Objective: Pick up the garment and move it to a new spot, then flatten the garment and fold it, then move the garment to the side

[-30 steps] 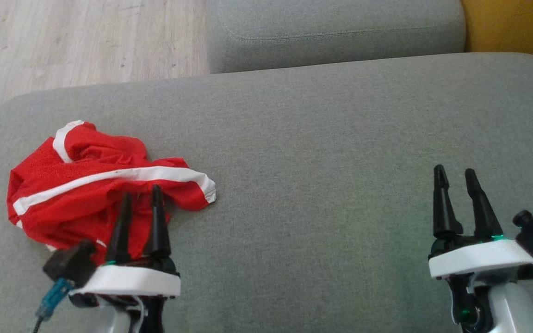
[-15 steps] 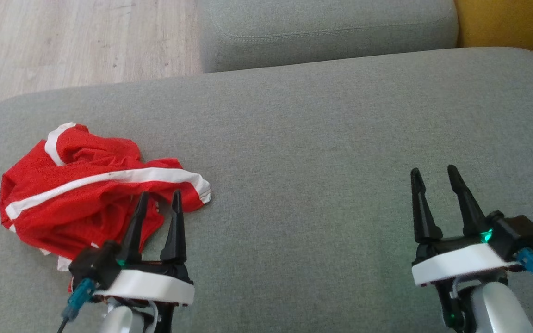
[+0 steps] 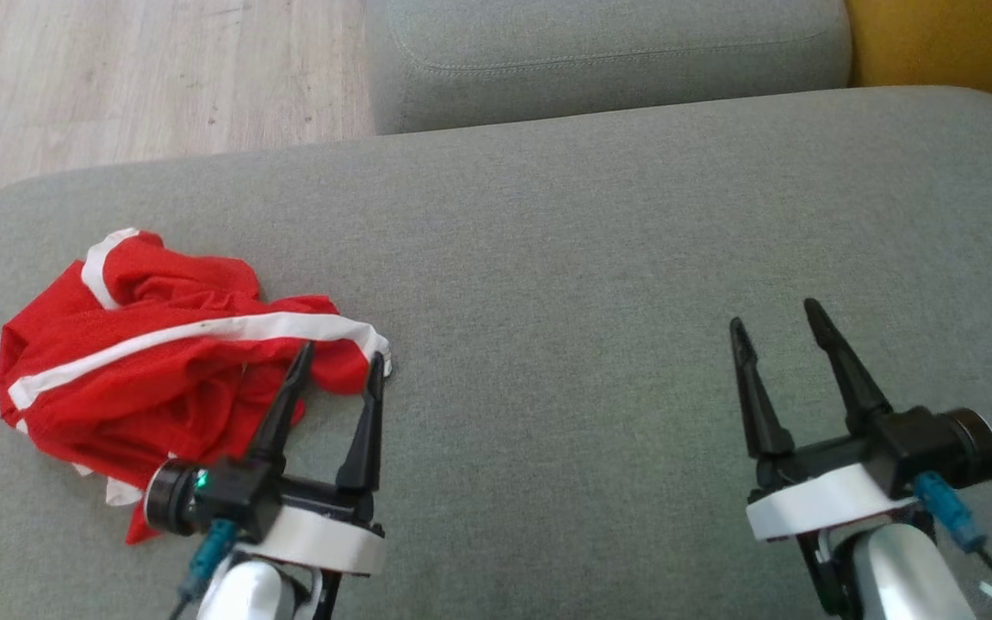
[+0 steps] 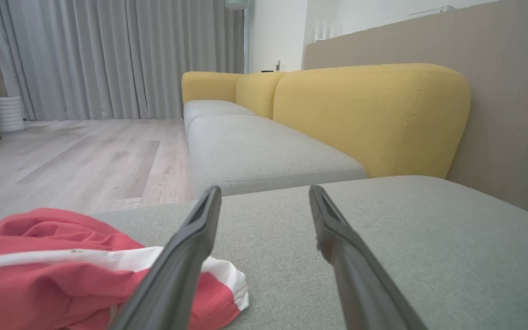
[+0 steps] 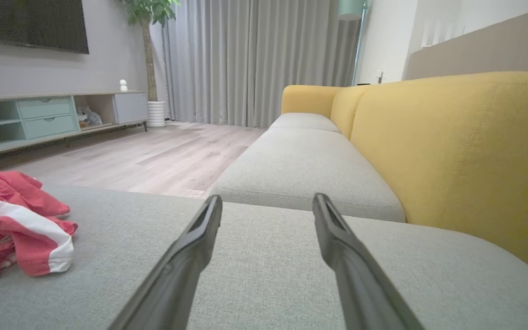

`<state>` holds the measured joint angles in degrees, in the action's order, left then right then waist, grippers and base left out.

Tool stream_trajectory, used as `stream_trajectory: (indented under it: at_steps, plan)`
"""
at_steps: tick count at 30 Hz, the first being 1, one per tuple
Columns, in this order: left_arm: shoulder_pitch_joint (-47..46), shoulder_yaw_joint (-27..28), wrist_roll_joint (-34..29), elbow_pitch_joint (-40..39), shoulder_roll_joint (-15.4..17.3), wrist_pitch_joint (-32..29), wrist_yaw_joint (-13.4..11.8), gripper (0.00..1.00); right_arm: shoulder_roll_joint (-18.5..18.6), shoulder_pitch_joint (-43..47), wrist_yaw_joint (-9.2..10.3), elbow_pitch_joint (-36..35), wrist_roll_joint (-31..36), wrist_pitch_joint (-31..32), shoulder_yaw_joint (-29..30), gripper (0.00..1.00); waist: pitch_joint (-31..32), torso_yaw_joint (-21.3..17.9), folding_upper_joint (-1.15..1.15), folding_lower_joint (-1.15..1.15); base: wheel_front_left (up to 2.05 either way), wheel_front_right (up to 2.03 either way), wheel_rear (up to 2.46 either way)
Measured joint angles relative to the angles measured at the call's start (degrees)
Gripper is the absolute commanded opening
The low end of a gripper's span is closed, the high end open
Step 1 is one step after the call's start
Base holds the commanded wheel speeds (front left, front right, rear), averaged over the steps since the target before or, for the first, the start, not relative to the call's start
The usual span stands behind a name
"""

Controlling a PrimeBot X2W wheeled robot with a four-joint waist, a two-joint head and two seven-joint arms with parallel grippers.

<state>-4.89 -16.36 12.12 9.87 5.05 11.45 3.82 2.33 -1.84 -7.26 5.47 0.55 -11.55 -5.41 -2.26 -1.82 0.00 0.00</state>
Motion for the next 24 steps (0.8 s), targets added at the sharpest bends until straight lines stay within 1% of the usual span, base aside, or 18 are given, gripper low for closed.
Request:
stream_trajectory:
  at_steps: [7, 9, 11, 14, 19, 24]
  plan:
    - [-0.38, -3.44, -7.36, 0.75, 1.88, 1.29, -2.00, 1.00, 0.01, -0.01, -0.01, -0.40, 5.90, -1.13, -1.33, 1.00, 0.31, -0.03, 0.00, 0.00, 0.00, 0.00, 0.00]
    - [-0.65, -4.22, -8.54, 0.76, 1.90, 1.35, -2.68, 1.00, 0.03, -0.01, -0.01, -0.45, 6.69, -1.57, -1.33, 1.00, 0.39, 0.01, 0.00, 0.00, 0.00, 0.00, 0.00]
    - [-0.75, -4.38, -8.93, 0.55, 1.81, 1.82, -3.30, 1.00, 0.03, -0.01, -0.01, -0.46, 6.13, -1.65, -1.27, 1.00, 0.47, 0.08, 0.00, 0.00, 0.00, 0.00, 0.00]
    - [-0.71, -3.23, -6.27, -0.20, 0.88, 2.43, -3.15, 1.00, 0.09, 0.00, -0.01, -0.59, 2.74, -2.25, -1.14, 1.00, 0.54, 0.19, 0.00, 0.00, 0.00, 0.00, 0.00]
    - [-0.08, 1.49, 1.82, -0.10, -1.31, 3.01, 0.00, 1.00, 0.10, 0.03, -0.01, -0.57, -5.46, -2.82, -0.45, 1.00, 0.64, 0.31, 0.00, 0.00, 0.00, 0.00, 0.00]
    - [1.48, 3.35, 4.90, 0.90, -1.80, 3.00, 1.47, 1.00, 0.10, 0.30, -0.01, 2.42, -13.62, -2.82, -0.01, 1.00, 0.63, 0.42, 0.00, -0.01, 0.00, 0.00, 0.00]
